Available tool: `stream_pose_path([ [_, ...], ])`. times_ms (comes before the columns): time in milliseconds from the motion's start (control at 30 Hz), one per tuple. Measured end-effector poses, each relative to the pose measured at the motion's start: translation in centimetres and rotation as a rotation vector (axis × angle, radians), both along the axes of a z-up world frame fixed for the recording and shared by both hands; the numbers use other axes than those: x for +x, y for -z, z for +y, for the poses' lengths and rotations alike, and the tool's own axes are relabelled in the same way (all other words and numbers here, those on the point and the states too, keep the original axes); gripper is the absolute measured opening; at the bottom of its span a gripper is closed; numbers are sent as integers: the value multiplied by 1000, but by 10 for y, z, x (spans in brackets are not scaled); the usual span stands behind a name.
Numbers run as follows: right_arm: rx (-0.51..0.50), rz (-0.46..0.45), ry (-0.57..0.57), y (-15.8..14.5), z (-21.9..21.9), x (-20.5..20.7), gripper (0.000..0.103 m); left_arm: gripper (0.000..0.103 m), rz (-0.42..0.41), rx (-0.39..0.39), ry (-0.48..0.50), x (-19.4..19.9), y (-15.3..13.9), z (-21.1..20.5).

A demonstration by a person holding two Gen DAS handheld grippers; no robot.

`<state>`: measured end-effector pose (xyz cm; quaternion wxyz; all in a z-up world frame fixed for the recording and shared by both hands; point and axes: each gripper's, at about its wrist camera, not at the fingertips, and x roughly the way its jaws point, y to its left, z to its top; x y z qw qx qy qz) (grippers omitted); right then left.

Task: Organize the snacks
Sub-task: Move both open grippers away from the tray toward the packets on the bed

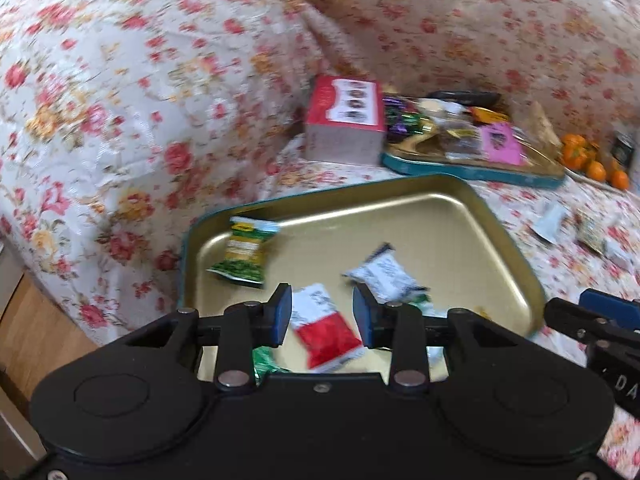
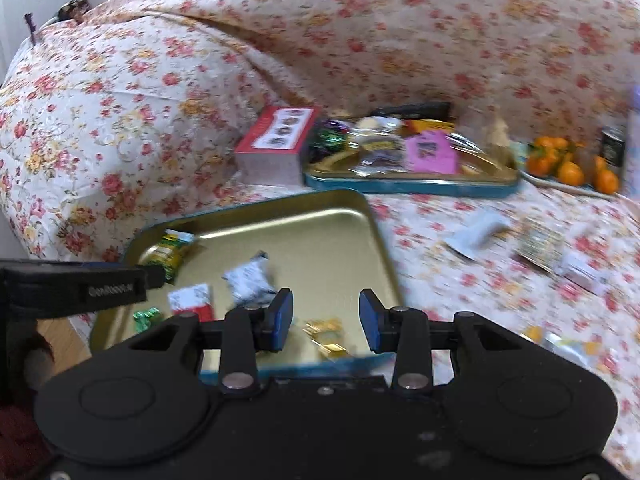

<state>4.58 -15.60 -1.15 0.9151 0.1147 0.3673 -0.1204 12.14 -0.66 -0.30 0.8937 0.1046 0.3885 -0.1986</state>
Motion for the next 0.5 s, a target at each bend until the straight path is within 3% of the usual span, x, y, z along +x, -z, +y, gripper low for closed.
stream_pose_path([
  [500, -10, 53, 253, 19, -77, -118, 39, 44, -7, 36, 286, -85, 12, -65],
])
